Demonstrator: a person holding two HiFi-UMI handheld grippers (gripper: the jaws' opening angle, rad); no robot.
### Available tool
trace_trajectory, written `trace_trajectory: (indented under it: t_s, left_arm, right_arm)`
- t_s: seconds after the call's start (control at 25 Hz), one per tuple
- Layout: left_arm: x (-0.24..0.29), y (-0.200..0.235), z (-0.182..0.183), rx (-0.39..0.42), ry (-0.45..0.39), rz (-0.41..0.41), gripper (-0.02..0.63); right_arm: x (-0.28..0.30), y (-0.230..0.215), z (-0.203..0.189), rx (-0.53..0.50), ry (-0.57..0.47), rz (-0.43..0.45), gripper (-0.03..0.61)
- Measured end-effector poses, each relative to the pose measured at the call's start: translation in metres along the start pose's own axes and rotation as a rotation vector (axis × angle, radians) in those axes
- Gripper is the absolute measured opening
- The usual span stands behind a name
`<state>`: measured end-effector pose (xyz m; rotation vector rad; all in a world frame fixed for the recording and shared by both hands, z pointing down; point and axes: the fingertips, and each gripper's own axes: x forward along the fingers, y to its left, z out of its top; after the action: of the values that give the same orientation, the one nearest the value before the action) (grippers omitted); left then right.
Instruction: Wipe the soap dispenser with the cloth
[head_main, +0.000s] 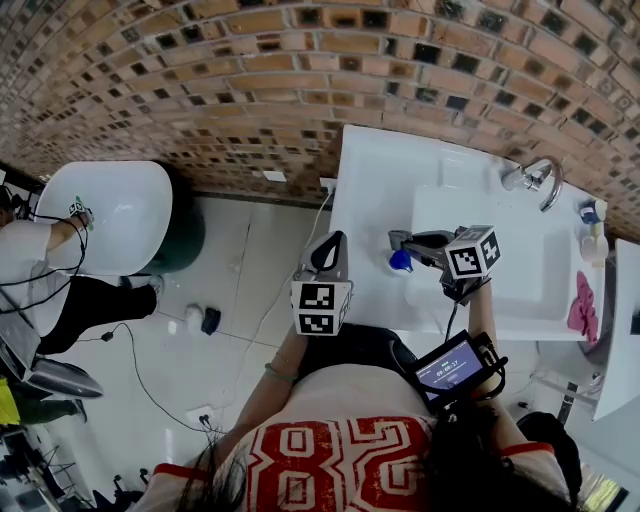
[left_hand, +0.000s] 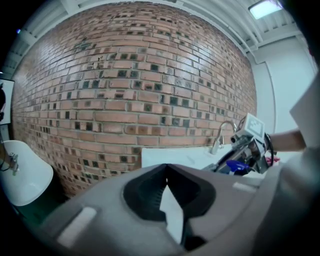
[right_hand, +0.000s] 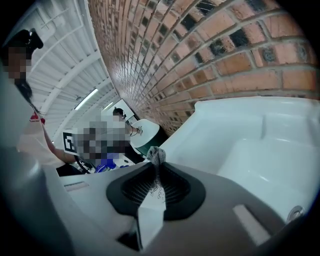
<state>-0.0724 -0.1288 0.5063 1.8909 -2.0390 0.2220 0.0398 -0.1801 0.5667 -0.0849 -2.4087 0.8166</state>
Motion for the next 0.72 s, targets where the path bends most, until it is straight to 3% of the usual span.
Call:
trace_trajectory:
  t_s: [0.72]
  left_arm:
    - [-0.006, 0.016, -0.001, -0.01, -0.001, 0.042, 0.004]
  right_arm:
    - [0.033, -0.048, -0.057, 0.187, 0.057, -0.054, 0.048]
